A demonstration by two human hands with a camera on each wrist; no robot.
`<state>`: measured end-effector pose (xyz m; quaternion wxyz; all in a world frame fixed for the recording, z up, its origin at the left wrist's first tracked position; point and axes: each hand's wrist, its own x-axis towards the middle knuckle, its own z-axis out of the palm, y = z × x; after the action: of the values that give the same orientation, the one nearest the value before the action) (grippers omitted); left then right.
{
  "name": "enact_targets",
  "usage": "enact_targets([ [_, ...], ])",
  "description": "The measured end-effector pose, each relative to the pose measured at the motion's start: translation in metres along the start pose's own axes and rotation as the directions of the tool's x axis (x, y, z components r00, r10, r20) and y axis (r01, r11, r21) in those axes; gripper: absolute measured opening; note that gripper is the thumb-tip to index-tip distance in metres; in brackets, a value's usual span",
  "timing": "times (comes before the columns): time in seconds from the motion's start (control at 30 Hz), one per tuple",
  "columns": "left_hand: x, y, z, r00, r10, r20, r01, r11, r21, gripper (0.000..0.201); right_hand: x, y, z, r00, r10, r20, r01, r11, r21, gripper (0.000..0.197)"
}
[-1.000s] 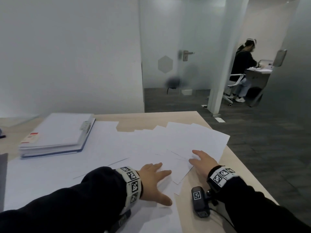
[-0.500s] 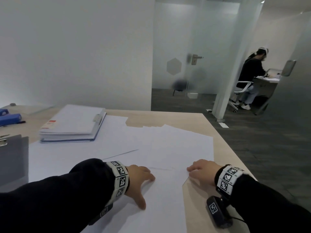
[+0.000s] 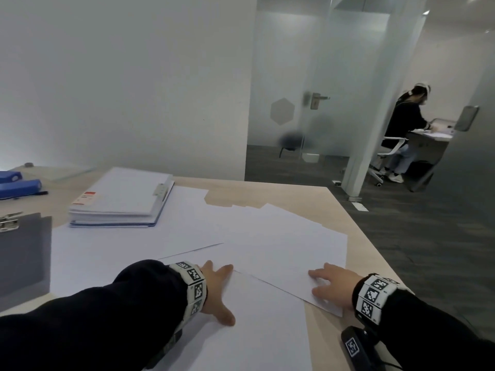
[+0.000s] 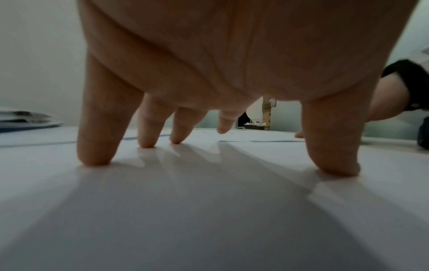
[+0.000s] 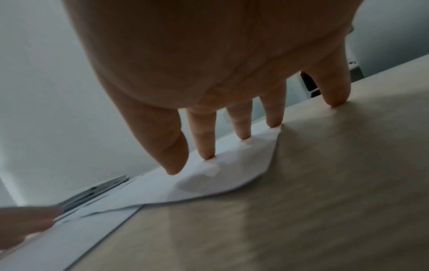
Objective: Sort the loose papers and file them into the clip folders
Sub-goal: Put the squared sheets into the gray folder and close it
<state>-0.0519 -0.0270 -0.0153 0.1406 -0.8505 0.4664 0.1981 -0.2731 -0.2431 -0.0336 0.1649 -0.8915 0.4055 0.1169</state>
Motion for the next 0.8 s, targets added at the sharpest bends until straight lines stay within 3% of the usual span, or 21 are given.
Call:
enact_targets([
  [0.17, 0.003, 0.017, 0.0, 0.972, 0.212, -0.097, -0.231, 0.929, -0.288, 0.112, -0.01, 0.002, -0.001, 1.0, -0.001, -0.023, 0.001, 1.0, -0.012, 0.031],
  [0.27, 0.003, 0.009, -0.001, 0.973, 0.15, -0.175, -0.208, 0.899, -0.386, 0.107, -0.018, 0.003, -0.002, 0.997, 0.033, -0.068, -0.037, 0.998, -0.052, 0.017],
  [0.33, 0.002, -0.005, -0.002, 0.983, -0.002, -0.185, -0.068, 0.927, -0.369, 0.108, -0.022, 0.004, -0.003, 0.995, 0.044, -0.09, -0.051, 0.996, -0.079, 0.029],
  [0.4, -0.003, -0.022, -0.003, 0.979, -0.152, -0.133, 0.104, 0.943, -0.315, 0.113, -0.024, 0.003, -0.002, 0.997, 0.031, -0.069, -0.037, 0.996, -0.086, 0.055],
  [0.47, -0.01, -0.035, -0.002, 0.97, -0.23, -0.079, 0.205, 0.948, -0.243, 0.116, -0.03, -0.005, 0.0, 1.0, 0.027, -0.011, -0.028, 0.994, -0.102, 0.076],
  [0.67, -0.026, -0.035, 0.019, 0.972, -0.228, -0.056, 0.226, 0.973, -0.041, 0.11, -0.049, -0.038, 0.004, 0.997, -0.046, 0.061, 0.059, 0.97, -0.237, 0.083],
  [0.8, -0.031, -0.03, 0.023, 0.967, -0.239, -0.088, 0.234, 0.97, -0.066, 0.104, -0.061, -0.048, 0.013, 0.994, -0.095, 0.062, 0.108, 0.958, -0.265, 0.088],
])
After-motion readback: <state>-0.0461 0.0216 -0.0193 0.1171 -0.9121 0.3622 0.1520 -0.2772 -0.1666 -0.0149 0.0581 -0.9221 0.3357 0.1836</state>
